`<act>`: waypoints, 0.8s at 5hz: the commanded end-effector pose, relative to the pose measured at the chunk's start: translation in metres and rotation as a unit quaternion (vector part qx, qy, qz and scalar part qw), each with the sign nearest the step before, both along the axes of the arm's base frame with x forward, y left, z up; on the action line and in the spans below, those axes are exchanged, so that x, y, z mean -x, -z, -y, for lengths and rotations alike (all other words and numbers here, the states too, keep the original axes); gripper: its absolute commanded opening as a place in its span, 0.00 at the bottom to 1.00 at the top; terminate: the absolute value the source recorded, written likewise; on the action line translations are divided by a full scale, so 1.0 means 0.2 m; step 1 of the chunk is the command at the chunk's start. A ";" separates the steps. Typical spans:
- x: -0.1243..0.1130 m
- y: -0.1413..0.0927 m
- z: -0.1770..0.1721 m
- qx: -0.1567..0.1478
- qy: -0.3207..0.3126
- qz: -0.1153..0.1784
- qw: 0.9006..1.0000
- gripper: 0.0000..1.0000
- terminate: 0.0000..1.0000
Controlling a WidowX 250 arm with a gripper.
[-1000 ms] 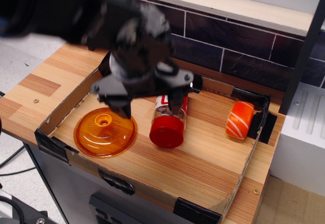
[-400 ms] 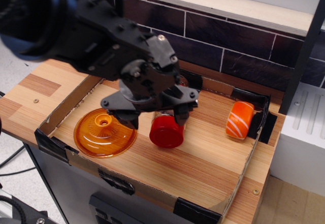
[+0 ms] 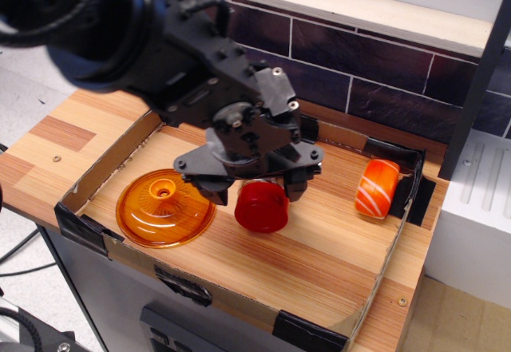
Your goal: Upright basil bottle
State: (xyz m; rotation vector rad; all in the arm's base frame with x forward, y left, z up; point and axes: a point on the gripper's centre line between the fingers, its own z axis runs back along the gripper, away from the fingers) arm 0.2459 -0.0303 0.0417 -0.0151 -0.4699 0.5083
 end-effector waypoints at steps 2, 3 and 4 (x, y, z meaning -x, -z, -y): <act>-0.05 0.06 0.03 -0.018 -0.004 0.011 1.000 1.00 0.00; -0.06 0.08 0.03 -0.024 -0.009 0.006 1.000 1.00 0.00; -0.05 0.11 0.03 -0.029 -0.008 -0.002 1.000 1.00 0.00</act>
